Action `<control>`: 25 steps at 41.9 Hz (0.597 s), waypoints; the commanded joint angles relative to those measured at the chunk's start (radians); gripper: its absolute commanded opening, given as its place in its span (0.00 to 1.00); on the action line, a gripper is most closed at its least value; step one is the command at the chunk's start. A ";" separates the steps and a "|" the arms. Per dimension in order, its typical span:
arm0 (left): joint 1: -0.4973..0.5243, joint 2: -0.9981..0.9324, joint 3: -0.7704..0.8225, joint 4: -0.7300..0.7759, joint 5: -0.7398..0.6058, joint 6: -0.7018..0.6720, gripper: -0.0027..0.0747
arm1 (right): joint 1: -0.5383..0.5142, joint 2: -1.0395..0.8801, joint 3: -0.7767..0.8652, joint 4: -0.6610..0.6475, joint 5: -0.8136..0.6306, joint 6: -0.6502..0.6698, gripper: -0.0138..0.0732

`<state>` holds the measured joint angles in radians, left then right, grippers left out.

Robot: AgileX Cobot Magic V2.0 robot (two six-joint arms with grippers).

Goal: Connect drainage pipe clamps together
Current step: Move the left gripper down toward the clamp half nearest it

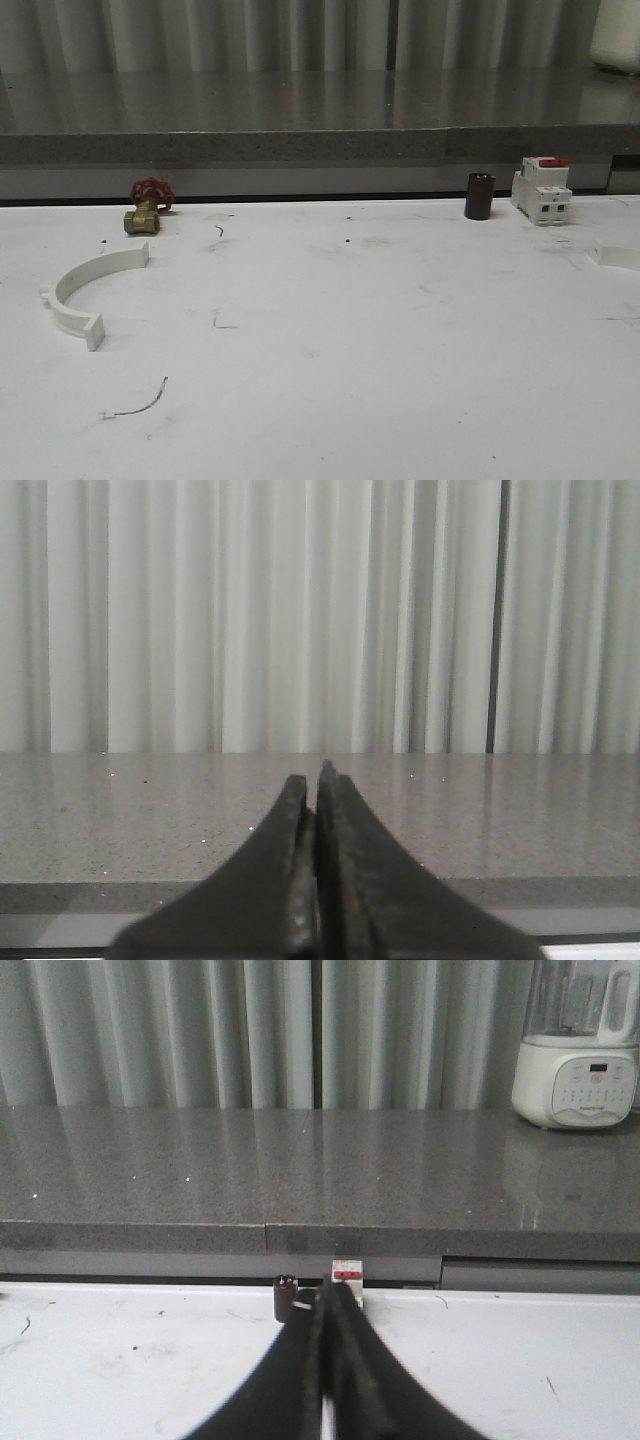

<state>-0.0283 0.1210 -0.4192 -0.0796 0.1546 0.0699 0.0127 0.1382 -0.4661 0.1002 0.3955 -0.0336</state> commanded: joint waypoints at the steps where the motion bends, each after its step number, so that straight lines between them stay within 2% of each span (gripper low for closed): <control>1: -0.007 0.113 -0.147 0.001 0.076 -0.003 0.01 | -0.005 0.111 -0.119 0.001 0.020 -0.005 0.08; 6: -0.007 0.229 -0.248 0.001 0.217 -0.003 0.01 | -0.005 0.239 -0.197 0.001 0.108 -0.005 0.08; 15: -0.007 0.347 -0.210 -0.002 0.232 -0.003 0.01 | -0.005 0.410 -0.197 0.001 0.142 -0.005 0.08; 25: -0.007 0.390 -0.191 0.000 0.250 -0.003 0.01 | -0.005 0.494 -0.197 0.001 0.200 -0.005 0.09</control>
<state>-0.0283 0.4997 -0.5841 -0.0753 0.4672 0.0699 0.0127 0.6208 -0.6287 0.1002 0.6344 -0.0336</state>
